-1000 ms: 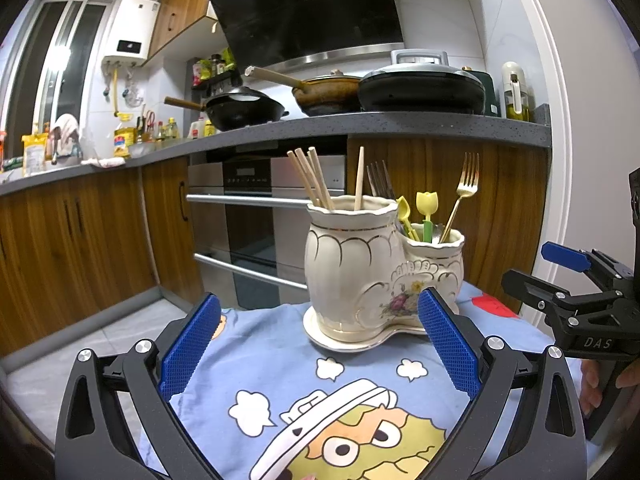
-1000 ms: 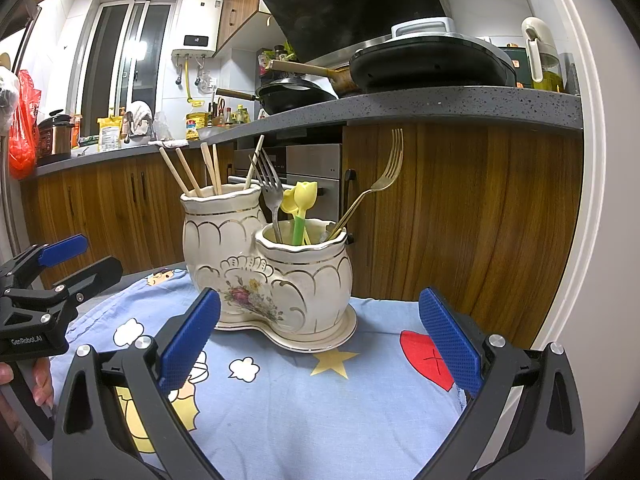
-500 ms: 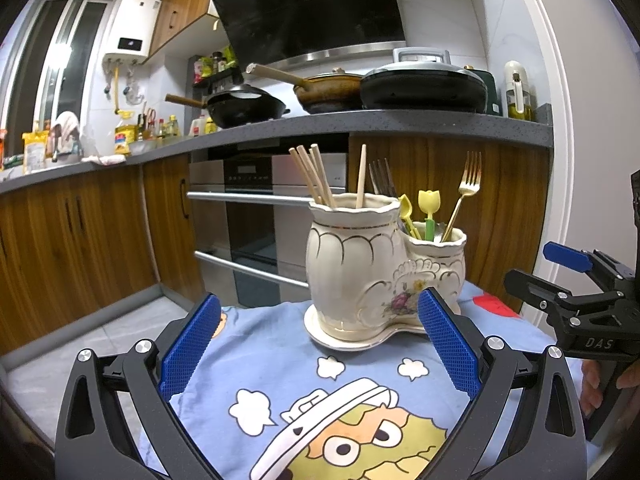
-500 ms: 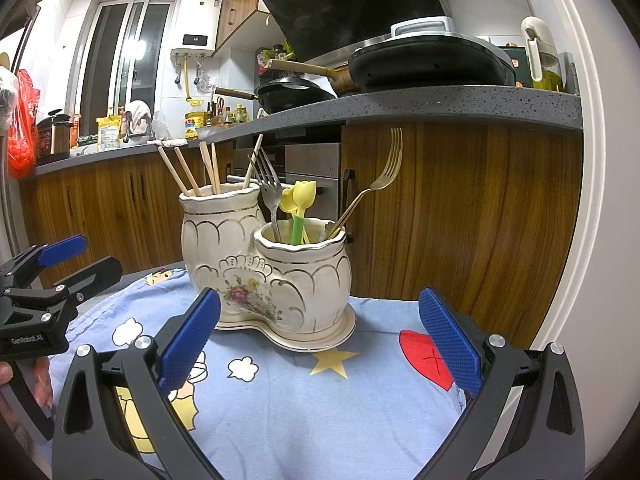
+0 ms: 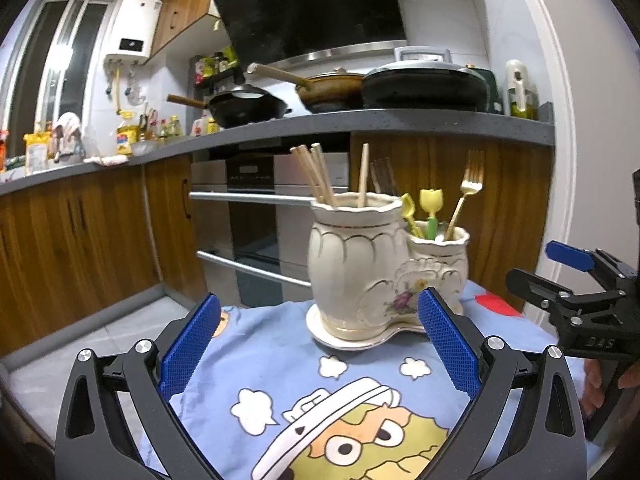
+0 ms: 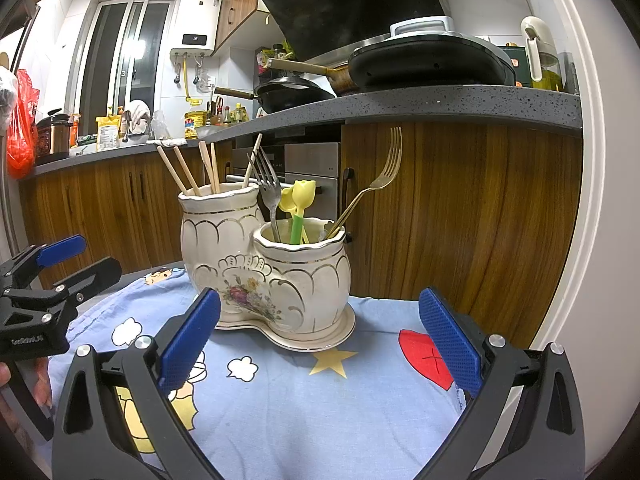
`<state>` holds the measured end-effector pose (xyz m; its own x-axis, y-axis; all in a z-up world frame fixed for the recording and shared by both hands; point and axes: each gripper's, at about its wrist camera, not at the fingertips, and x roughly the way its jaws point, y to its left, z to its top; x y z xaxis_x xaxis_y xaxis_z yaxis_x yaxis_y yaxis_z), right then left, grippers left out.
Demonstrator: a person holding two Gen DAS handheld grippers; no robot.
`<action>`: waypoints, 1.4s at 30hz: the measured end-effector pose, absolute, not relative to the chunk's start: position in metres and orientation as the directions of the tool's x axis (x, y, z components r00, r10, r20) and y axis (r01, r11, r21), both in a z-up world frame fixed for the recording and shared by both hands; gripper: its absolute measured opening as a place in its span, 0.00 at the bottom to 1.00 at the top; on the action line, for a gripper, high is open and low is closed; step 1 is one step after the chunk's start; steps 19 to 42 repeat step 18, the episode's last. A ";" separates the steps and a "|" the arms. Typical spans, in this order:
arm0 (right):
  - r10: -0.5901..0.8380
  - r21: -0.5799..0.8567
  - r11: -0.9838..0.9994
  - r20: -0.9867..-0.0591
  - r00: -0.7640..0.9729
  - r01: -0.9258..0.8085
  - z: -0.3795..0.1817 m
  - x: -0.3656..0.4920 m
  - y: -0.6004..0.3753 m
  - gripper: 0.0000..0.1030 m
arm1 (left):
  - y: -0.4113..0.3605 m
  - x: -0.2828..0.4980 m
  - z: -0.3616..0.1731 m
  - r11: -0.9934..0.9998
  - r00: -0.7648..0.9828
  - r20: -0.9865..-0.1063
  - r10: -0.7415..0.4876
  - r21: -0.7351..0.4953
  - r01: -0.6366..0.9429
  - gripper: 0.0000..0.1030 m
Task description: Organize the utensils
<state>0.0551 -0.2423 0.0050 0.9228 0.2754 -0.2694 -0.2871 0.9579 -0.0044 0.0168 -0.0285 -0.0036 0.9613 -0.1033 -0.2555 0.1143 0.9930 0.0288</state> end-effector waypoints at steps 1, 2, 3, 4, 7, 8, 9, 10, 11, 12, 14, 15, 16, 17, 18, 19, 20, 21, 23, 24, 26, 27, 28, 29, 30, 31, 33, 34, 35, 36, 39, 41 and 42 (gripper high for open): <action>0.275 -0.004 0.958 -0.270 0.923 -0.287 0.005 0.055 -0.242 0.95 | -0.028 0.017 -0.004 0.994 0.961 -0.259 -0.093 0.027 0.103 0.95; 0.275 -0.004 0.958 -0.270 0.923 -0.287 0.005 0.055 -0.242 0.95 | -0.028 0.018 -0.004 0.996 0.961 -0.264 -0.079 0.024 0.088 0.95; 0.276 -0.005 0.958 -0.271 0.922 -0.288 0.005 0.055 -0.242 0.95 | -0.028 0.019 -0.004 0.997 0.960 -0.270 -0.069 0.020 0.078 0.95; 0.275 -0.005 0.958 -0.270 0.923 -0.287 0.005 0.055 -0.242 0.95 | -0.027 0.020 -0.004 0.997 0.959 -0.275 -0.069 0.017 0.077 0.95; 0.275 -0.005 0.958 -0.270 0.923 -0.287 0.005 0.055 -0.242 0.95 | -0.027 0.020 -0.004 0.996 0.958 -0.274 -0.083 0.014 0.090 0.95; 0.275 -0.004 0.958 -0.270 0.923 -0.287 0.005 0.055 -0.242 0.95 | -0.027 0.020 -0.004 0.995 0.958 -0.274 -0.091 0.013 0.098 0.95; 0.275 -0.004 0.958 -0.270 0.923 -0.287 0.005 0.054 -0.242 0.95 | -0.028 0.020 -0.004 0.995 0.957 -0.276 -0.091 0.017 0.100 0.95; 0.275 -0.005 0.958 -0.269 0.923 -0.287 0.005 0.054 -0.242 0.95 | -0.027 0.021 -0.004 0.995 0.956 -0.278 -0.092 0.016 0.100 0.95; 0.275 -0.005 0.958 -0.269 0.923 -0.287 0.005 0.054 -0.242 0.95 | -0.027 0.021 -0.004 0.995 0.956 -0.279 -0.093 0.014 0.101 0.95; 0.275 -0.005 0.958 -0.269 0.923 -0.287 0.005 0.055 -0.242 0.95 | -0.027 0.021 -0.004 0.995 0.956 -0.280 -0.092 0.013 0.099 0.95; 0.275 -0.004 0.958 -0.270 0.923 -0.287 0.005 0.055 -0.242 0.95 | -0.027 0.022 -0.005 0.995 0.955 -0.282 -0.091 0.019 0.100 0.95; 0.275 -0.004 0.958 -0.270 0.923 -0.287 0.005 0.055 -0.242 0.95 | -0.028 0.022 -0.005 0.995 0.955 -0.283 -0.091 0.019 0.100 0.95; 0.275 -0.004 0.958 -0.270 0.923 -0.287 0.005 0.055 -0.242 0.95 | -0.028 0.022 -0.005 0.995 0.955 -0.282 -0.091 0.018 0.100 0.95; 0.275 -0.005 0.958 -0.271 0.922 -0.287 0.005 0.055 -0.242 0.95 | -0.028 0.022 -0.005 0.995 0.955 -0.282 -0.091 0.018 0.099 0.95; 0.275 -0.005 0.958 -0.270 0.923 -0.287 0.005 0.055 -0.242 0.95 | -0.028 0.023 -0.005 0.995 0.955 -0.284 -0.090 0.018 0.099 0.95; 0.275 -0.005 0.958 -0.270 0.923 -0.287 0.005 0.055 -0.242 0.95 | -0.028 0.023 -0.005 0.995 0.955 -0.284 -0.090 0.018 0.099 0.95; 0.275 -0.005 0.958 -0.270 0.923 -0.287 0.005 0.055 -0.242 0.95 | -0.028 0.023 -0.005 0.995 0.955 -0.284 -0.090 0.018 0.099 0.95; 0.275 -0.005 0.958 -0.270 0.923 -0.287 0.005 0.055 -0.242 0.95 | -0.028 0.023 -0.005 0.995 0.955 -0.284 -0.090 0.018 0.099 0.95; 0.275 -0.005 0.958 -0.270 0.923 -0.287 0.005 0.055 -0.242 0.95 | -0.028 0.023 -0.005 0.995 0.955 -0.284 -0.090 0.018 0.099 0.95; 0.275 -0.005 0.958 -0.270 0.923 -0.287 0.005 0.055 -0.242 0.95 | -0.028 0.023 -0.005 0.995 0.955 -0.284 -0.090 0.018 0.099 0.95; 0.275 -0.005 0.958 -0.270 0.923 -0.287 0.005 0.055 -0.242 0.95 | -0.028 0.023 -0.005 0.995 0.955 -0.284 -0.090 0.018 0.099 0.95; 0.275 -0.005 0.958 -0.270 0.923 -0.287 0.005 0.055 -0.242 0.95 | -0.028 0.023 -0.005 0.995 0.955 -0.284 -0.090 0.018 0.099 0.95; 0.275 -0.005 0.958 -0.270 0.923 -0.287 0.005 0.055 -0.242 0.95 | -0.028 0.023 -0.005 0.995 0.955 -0.284 -0.090 0.018 0.099 0.95; 0.275 -0.005 0.958 -0.270 0.923 -0.287 0.005 0.055 -0.242 0.95 | -0.028 0.023 -0.005 0.995 0.955 -0.284 -0.090 0.018 0.099 0.95; 0.275 -0.005 0.958 -0.270 0.923 -0.287 0.005 0.055 -0.242 0.95 | -0.028 0.023 -0.005 0.995 0.955 -0.284 -0.090 0.018 0.099 0.95; 0.275 -0.005 0.958 -0.270 0.923 -0.287 0.005 0.055 -0.242 0.95 | -0.028 0.023 -0.005 0.995 0.955 -0.284 -0.090 0.018 0.099 0.95; 0.275 -0.005 0.958 -0.270 0.923 -0.287 0.005 0.055 -0.242 0.95 | -0.028 0.023 -0.005 0.995 0.955 -0.284 -0.090 0.018 0.099 0.95; 0.275 -0.005 0.958 -0.270 0.923 -0.287 0.005 0.055 -0.242 0.95 | -0.028 0.023 -0.005 0.995 0.955 -0.284 -0.090 0.018 0.099 0.95; 0.275 -0.005 0.958 -0.270 0.923 -0.287 0.005 0.055 -0.242 0.95 | -0.028 0.023 -0.005 0.995 0.955 -0.284 -0.090 0.018 0.099 0.95; 0.275 -0.005 0.958 -0.270 0.923 -0.287 0.005 0.055 -0.242 0.95 | -0.028 0.023 -0.005 0.995 0.955 -0.284 -0.090 0.018 0.099 0.95; 0.275 -0.005 0.958 -0.270 0.923 -0.287 0.005 0.055 -0.242 0.95 | -0.028 0.023 -0.005 0.995 0.955 -0.284 -0.090 0.018 0.099 0.95; 0.275 -0.005 0.958 -0.270 0.923 -0.287 0.005 0.055 -0.242 0.95 | -0.028 0.023 -0.005 0.995 0.955 -0.284 -0.090 0.018 0.099 0.95; 0.275 -0.005 0.958 -0.270 0.923 -0.287 0.005 0.055 -0.242 0.95 | -0.028 0.023 -0.005 0.995 0.955 -0.284 -0.090 0.018 0.099 0.95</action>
